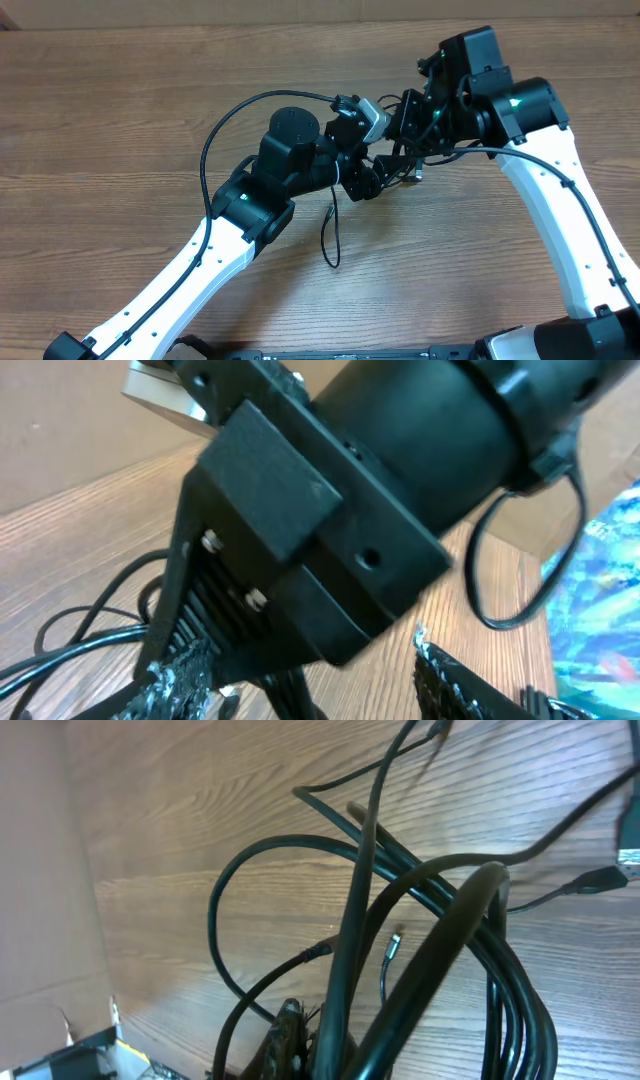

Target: Untangle cables

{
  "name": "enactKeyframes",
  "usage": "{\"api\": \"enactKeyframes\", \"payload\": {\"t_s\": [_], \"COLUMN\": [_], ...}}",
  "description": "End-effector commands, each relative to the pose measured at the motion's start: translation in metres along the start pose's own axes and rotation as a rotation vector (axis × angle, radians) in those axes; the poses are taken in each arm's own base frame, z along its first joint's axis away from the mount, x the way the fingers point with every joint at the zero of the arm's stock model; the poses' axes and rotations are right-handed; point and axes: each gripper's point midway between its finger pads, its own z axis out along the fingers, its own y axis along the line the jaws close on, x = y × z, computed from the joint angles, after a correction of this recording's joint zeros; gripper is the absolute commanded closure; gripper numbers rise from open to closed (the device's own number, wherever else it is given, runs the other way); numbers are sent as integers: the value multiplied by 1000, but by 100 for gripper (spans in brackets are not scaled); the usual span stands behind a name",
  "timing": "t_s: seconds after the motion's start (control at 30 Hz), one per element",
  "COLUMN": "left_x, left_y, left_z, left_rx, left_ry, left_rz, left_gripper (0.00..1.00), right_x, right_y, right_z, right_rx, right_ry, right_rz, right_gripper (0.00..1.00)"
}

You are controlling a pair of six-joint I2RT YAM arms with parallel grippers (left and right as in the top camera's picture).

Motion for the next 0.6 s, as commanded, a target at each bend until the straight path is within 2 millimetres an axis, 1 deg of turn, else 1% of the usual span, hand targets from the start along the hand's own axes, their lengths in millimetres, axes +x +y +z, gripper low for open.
{"api": "enactKeyframes", "payload": {"t_s": [0.0, 0.2, 0.33, 0.57], "left_x": [1, 9, 10, 13], "left_y": [0, 1, 0, -14], "left_z": [2, 1, 1, 6], "left_rx": [-2, -5, -1, 26], "left_ry": [8, 39, 46, 55], "left_rz": [18, -1, -5, 6], "left_gripper": [37, 37, 37, 37], "right_x": [2, 4, 4, 6], "right_y": [18, 25, 34, 49], "right_z": [-10, -9, -10, -12], "right_rx": [-42, -60, -108, -184], "right_ry": [-24, -22, -12, 3], "right_rz": [-47, -65, -76, -95], "right_gripper": [96, 96, 96, 96]}}
